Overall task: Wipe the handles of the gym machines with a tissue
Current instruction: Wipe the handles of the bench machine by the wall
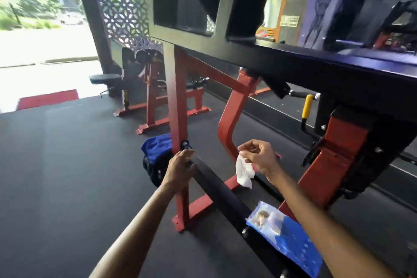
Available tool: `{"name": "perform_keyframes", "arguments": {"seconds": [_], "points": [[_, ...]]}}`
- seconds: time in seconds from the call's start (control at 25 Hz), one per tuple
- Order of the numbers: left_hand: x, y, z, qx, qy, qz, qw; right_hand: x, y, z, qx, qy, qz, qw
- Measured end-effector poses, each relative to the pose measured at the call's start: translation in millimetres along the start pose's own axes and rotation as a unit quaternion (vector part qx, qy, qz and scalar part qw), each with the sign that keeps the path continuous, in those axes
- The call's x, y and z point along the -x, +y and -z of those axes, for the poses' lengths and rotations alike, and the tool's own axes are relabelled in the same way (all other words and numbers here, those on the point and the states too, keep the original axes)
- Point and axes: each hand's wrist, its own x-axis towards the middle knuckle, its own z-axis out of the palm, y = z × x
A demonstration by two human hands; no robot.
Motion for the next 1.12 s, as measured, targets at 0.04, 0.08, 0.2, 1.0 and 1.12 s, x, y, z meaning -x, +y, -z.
{"name": "perform_keyframes", "arguments": {"seconds": [0.04, 0.08, 0.2, 1.0, 1.12], "points": [[2.7, -8.7, 21.3, 0.003, 0.025, 0.011, 1.0, -7.2, -9.1, -19.1, 0.001, -0.013, 0.017, 1.0], [5.5, -17.9, 41.5, 0.009, 0.051, 0.024, 0.998, -12.4, -17.5, -38.5, 0.004, -0.026, 0.03, 0.999], [9.2, -51.9, 102.1, -0.024, 0.122, 0.062, 0.99, -22.9, -43.0, -101.3, 0.01, -0.069, 0.061, 0.996], [-87.1, -275.8, 412.3, -0.087, 0.202, 0.112, 0.969, -168.0, -162.0, -514.1, -0.025, -0.17, 0.119, 0.978], [-138.1, -312.7, 435.3, -0.088, 0.205, 0.118, 0.968, -217.9, -163.9, -561.3, -0.018, -0.173, 0.131, 0.976]]}}
